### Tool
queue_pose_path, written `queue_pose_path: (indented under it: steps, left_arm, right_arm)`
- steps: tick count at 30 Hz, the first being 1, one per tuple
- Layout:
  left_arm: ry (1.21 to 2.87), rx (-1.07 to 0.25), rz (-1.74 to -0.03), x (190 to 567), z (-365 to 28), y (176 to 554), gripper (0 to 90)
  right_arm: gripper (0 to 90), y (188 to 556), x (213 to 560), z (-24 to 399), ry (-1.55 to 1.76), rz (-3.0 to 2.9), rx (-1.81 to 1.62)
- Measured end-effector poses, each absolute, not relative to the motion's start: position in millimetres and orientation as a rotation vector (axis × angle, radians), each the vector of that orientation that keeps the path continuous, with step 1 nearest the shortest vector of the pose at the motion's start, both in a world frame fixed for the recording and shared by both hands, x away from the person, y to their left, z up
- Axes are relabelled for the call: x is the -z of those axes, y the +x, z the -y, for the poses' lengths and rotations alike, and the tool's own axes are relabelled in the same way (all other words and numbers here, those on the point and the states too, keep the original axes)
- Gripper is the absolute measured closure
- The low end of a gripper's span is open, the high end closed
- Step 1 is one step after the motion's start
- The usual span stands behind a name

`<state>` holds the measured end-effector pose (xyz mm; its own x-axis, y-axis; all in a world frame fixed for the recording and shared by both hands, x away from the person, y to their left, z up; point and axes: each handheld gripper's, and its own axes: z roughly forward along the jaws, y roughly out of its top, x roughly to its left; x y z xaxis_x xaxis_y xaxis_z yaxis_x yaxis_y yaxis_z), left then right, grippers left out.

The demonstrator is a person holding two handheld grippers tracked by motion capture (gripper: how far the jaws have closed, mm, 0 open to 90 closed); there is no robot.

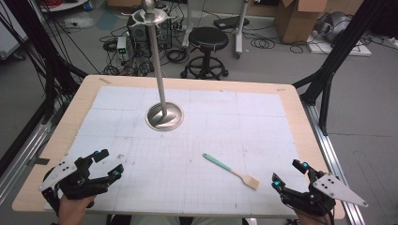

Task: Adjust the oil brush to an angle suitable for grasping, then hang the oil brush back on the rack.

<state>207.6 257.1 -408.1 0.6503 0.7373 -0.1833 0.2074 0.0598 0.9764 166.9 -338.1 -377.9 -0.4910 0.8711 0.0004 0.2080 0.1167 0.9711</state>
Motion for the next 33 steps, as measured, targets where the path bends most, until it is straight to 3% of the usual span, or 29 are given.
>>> queue_pose_path:
  steps: [25, 33]
  left_arm:
    - [1.490, -0.469, -0.832, 410, -255, 210, 18.3]
    - [1.499, -0.470, -0.838, 411, -256, 209, 18.3]
  right_arm:
    - [16.8, 168, 381, 331, 1.054, -1.823, -1.384]
    - [17.5, 184, 385, 318, 1.033, -1.902, -1.377]
